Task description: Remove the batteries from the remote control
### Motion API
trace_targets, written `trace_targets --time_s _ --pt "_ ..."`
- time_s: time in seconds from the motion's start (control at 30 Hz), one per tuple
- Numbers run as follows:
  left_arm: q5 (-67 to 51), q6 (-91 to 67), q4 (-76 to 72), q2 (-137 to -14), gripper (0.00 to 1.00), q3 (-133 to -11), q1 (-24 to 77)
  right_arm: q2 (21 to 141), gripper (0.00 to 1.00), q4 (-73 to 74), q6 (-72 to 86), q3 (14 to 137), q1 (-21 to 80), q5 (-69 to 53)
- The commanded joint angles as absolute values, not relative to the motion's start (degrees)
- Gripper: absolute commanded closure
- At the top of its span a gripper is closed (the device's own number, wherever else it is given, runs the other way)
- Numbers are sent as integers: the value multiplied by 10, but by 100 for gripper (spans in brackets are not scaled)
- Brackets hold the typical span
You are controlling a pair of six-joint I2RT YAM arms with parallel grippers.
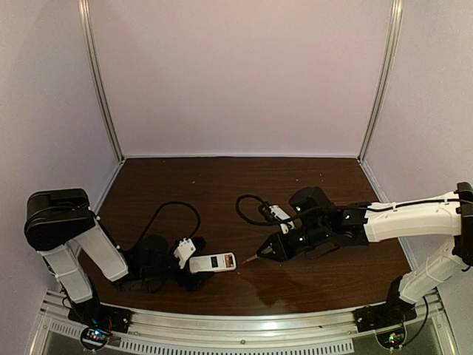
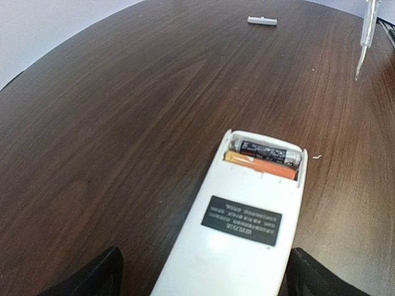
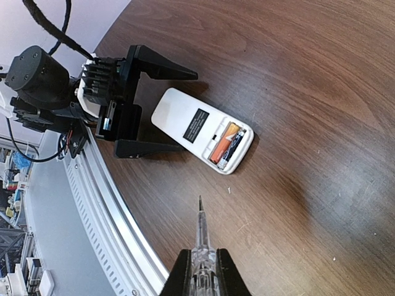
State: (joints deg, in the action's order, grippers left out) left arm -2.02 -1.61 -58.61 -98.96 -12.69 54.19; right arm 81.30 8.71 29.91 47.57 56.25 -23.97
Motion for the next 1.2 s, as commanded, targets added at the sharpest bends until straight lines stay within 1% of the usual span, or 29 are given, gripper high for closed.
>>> trace_targets --time_s 0.0,0.1,0.17,0.3,0.37,0.43,0.6,1.0,1.1,1.17 --pt "-64 -5 -607 -1010 11 -144 539 797 100 78 302 461 566 -232" --pt "-83 12 -597 -1014 26 -151 539 790 100 77 303 454 566 -229" --pt "-97 18 -597 -1017 32 -153 538 786 100 77 303 451 567 -228" --pt "-128 30 -601 -1024 49 -155 539 784 100 78 303 448 567 -228" --pt "-145 38 -602 -1027 55 -156 539 783 100 78 303 448 567 -228" --pt "-160 43 -604 -1030 59 -156 539 780 100 78 302 447 567 -228" --pt "-177 53 -607 -1035 61 -160 550 764 100 73 303 436 567 -224" --pt "-203 62 -584 -1070 61 -209 599 725 100 71 299 401 567 -191" --pt "-208 67 -582 -1073 56 -214 602 719 100 65 300 397 566 -188" --pt "-209 74 -581 -1076 48 -216 602 716 100 62 300 395 567 -182"
